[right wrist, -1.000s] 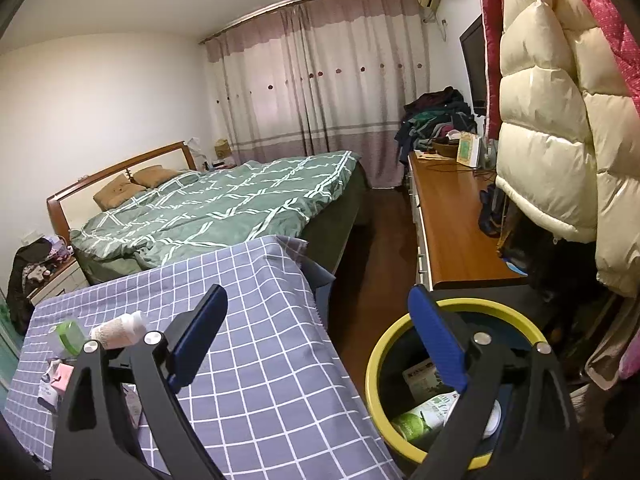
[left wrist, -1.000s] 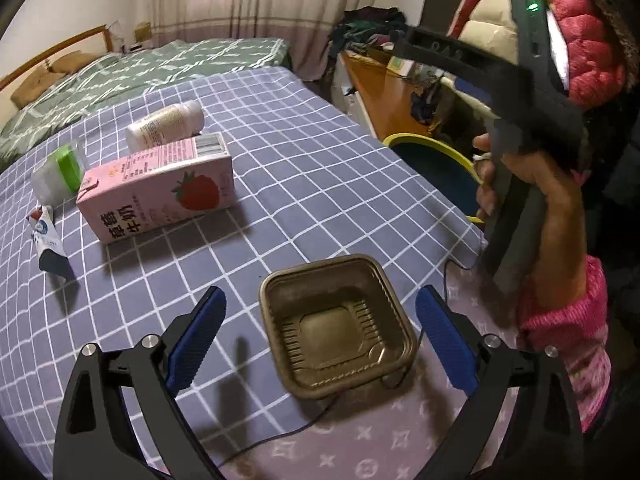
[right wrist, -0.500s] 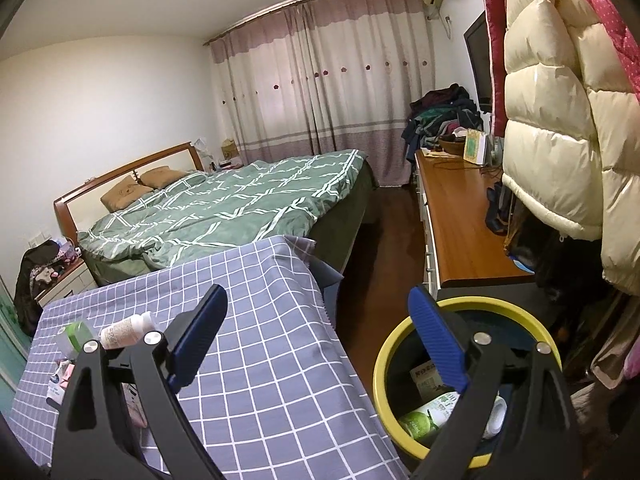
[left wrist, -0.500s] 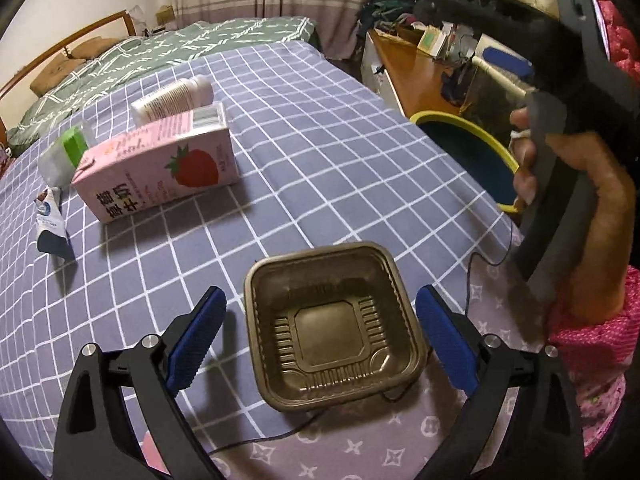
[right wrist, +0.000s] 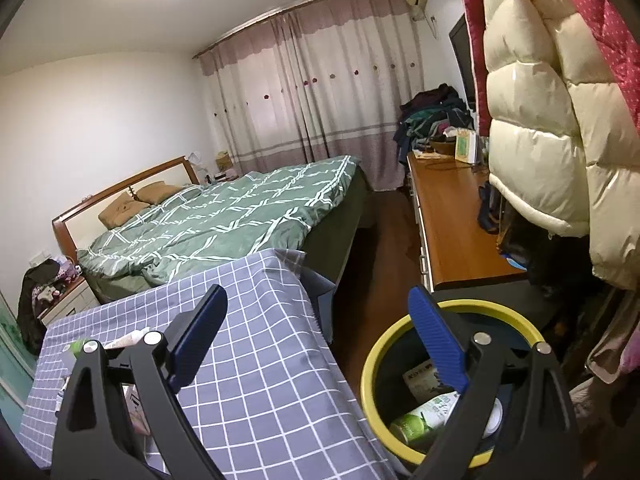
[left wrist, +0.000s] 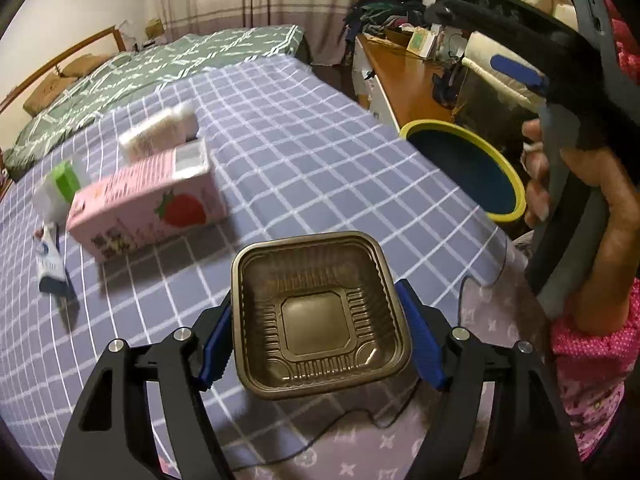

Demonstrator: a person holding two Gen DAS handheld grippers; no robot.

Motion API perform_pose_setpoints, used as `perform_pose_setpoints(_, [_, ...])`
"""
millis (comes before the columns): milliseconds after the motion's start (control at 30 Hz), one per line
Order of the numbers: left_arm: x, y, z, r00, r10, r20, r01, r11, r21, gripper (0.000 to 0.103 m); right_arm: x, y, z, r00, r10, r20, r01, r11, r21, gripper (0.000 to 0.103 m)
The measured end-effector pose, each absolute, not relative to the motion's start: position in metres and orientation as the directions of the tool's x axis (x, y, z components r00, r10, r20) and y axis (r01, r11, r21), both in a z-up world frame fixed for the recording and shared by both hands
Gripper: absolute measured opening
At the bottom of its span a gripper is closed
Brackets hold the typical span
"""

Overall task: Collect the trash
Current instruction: 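Carry the brown tray over the yellow bin and drop it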

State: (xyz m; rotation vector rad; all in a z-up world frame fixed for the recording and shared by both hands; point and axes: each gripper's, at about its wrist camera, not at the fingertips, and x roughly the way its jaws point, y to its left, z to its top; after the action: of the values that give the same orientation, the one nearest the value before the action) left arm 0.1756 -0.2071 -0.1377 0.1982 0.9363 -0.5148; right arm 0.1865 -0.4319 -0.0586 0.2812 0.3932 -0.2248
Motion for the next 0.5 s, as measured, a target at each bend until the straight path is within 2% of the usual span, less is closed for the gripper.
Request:
perform_pose_setpoints(100, [0.182,-0.222,-0.128,0.483,-0.351,-0.802,0.541,0.84,-0.041,0.073,0.178,-0.442,-0.054,0.898,-0.18,-0.402,0.278,0.939,0.2,0.087])
perform_pose_setpoints(267, [0.193,-0.258,-0.119,0.449,-0.397,-0.8,0.619,0.784,-0.042,0.073,0.143,-0.47,-0.046,0.875,-0.299,-0.381,0.366,0.924,0.114,0.087])
perform_pose_setpoints(500, [0.219,-0.339,-0.112,0.366,-0.466,-0.805,0.72,0.691,-0.073,0.073,0.086,-0.517,-0.043,0.828,-0.428,-0.363,0.482,0.873,0.07,0.087])
